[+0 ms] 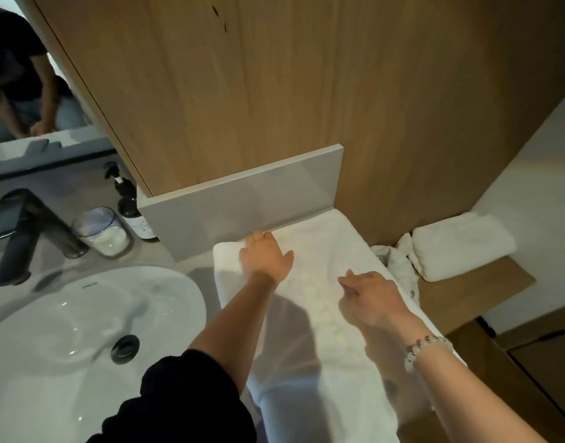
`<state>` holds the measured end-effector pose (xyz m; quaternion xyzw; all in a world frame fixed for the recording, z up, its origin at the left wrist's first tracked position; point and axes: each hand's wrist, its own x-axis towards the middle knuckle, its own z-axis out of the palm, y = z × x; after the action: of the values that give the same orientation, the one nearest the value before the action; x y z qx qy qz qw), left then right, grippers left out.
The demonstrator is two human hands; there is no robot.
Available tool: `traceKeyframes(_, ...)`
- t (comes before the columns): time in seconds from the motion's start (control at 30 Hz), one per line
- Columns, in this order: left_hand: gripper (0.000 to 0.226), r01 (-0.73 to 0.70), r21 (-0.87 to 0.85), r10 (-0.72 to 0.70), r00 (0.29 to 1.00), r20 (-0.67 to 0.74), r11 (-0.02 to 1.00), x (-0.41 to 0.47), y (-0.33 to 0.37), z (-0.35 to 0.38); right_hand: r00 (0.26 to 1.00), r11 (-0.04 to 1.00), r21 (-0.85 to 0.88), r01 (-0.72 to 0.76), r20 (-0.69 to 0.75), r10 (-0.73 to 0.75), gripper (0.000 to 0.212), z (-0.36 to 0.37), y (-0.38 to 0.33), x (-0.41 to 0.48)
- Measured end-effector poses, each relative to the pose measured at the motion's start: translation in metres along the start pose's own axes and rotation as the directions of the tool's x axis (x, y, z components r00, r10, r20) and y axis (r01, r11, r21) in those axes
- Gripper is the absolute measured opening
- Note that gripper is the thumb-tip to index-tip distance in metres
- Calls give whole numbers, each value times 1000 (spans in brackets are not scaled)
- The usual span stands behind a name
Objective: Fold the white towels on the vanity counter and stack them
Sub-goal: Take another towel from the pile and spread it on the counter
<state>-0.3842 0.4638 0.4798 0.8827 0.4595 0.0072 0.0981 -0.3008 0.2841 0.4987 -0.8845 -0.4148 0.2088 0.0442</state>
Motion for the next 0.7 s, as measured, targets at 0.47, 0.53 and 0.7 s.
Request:
traceKeyframes(0.47,26,-117,-613,-222,866,-448,781,14,-41,-26,989,934,346,93,-137,-48,29,-7,-10,48)
traceKeyframes(0.53,32,-79,-637,-277,855,-440,767,19,-42,-37,992,894,436,104,-114,-59,34,-2,-14,54)
traceKeyframes(0.7,34,-33,-620,-299,855,-424,784,16,-39,-47,983,798,578,167,-36,-180,31,15,-47,47)
